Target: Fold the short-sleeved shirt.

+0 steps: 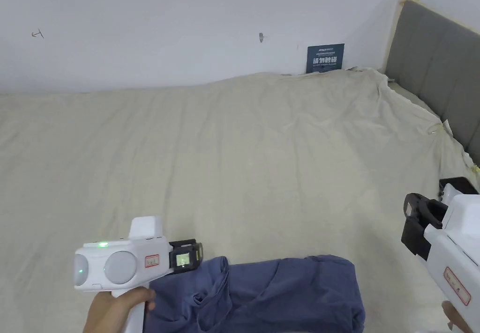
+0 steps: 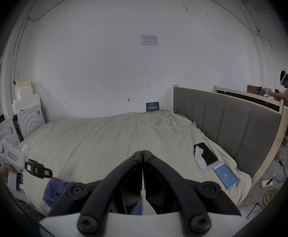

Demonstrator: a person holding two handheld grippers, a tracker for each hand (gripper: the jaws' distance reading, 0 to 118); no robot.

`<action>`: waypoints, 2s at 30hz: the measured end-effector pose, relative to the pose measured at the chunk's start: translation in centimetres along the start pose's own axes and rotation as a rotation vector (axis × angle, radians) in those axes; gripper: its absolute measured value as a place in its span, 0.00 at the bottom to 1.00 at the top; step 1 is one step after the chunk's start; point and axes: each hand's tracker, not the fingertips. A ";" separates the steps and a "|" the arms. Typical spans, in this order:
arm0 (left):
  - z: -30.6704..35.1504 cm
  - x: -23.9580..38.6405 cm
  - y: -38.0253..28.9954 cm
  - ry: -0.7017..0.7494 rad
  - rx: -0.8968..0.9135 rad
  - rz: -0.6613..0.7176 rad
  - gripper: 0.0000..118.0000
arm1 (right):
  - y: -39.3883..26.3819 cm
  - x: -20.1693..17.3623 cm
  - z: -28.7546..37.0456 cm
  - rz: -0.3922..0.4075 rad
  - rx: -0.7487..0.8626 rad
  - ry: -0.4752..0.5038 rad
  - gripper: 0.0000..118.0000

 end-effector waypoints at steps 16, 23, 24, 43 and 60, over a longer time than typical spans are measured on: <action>-5.9 -2.0 -8.6 0.077 -0.053 -0.045 0.00 | -0.4 -0.2 -0.3 0.003 -0.015 0.019 0.00; -6.9 2.1 -10.3 -0.026 -0.096 -0.094 0.00 | -0.6 0.9 0.0 0.000 -0.024 -0.005 0.00; -6.9 2.9 -10.3 -0.047 -0.102 -0.106 0.00 | -0.6 1.0 0.1 0.000 -0.023 -0.010 0.00; -2.2 -1.0 -7.0 -0.237 -0.059 0.109 0.00 | -0.2 0.5 -0.3 -0.005 -0.008 0.010 0.00; -3.9 -13.5 -6.7 -0.155 -0.171 0.463 0.81 | -0.3 -1.0 -0.7 0.006 -0.024 0.034 0.00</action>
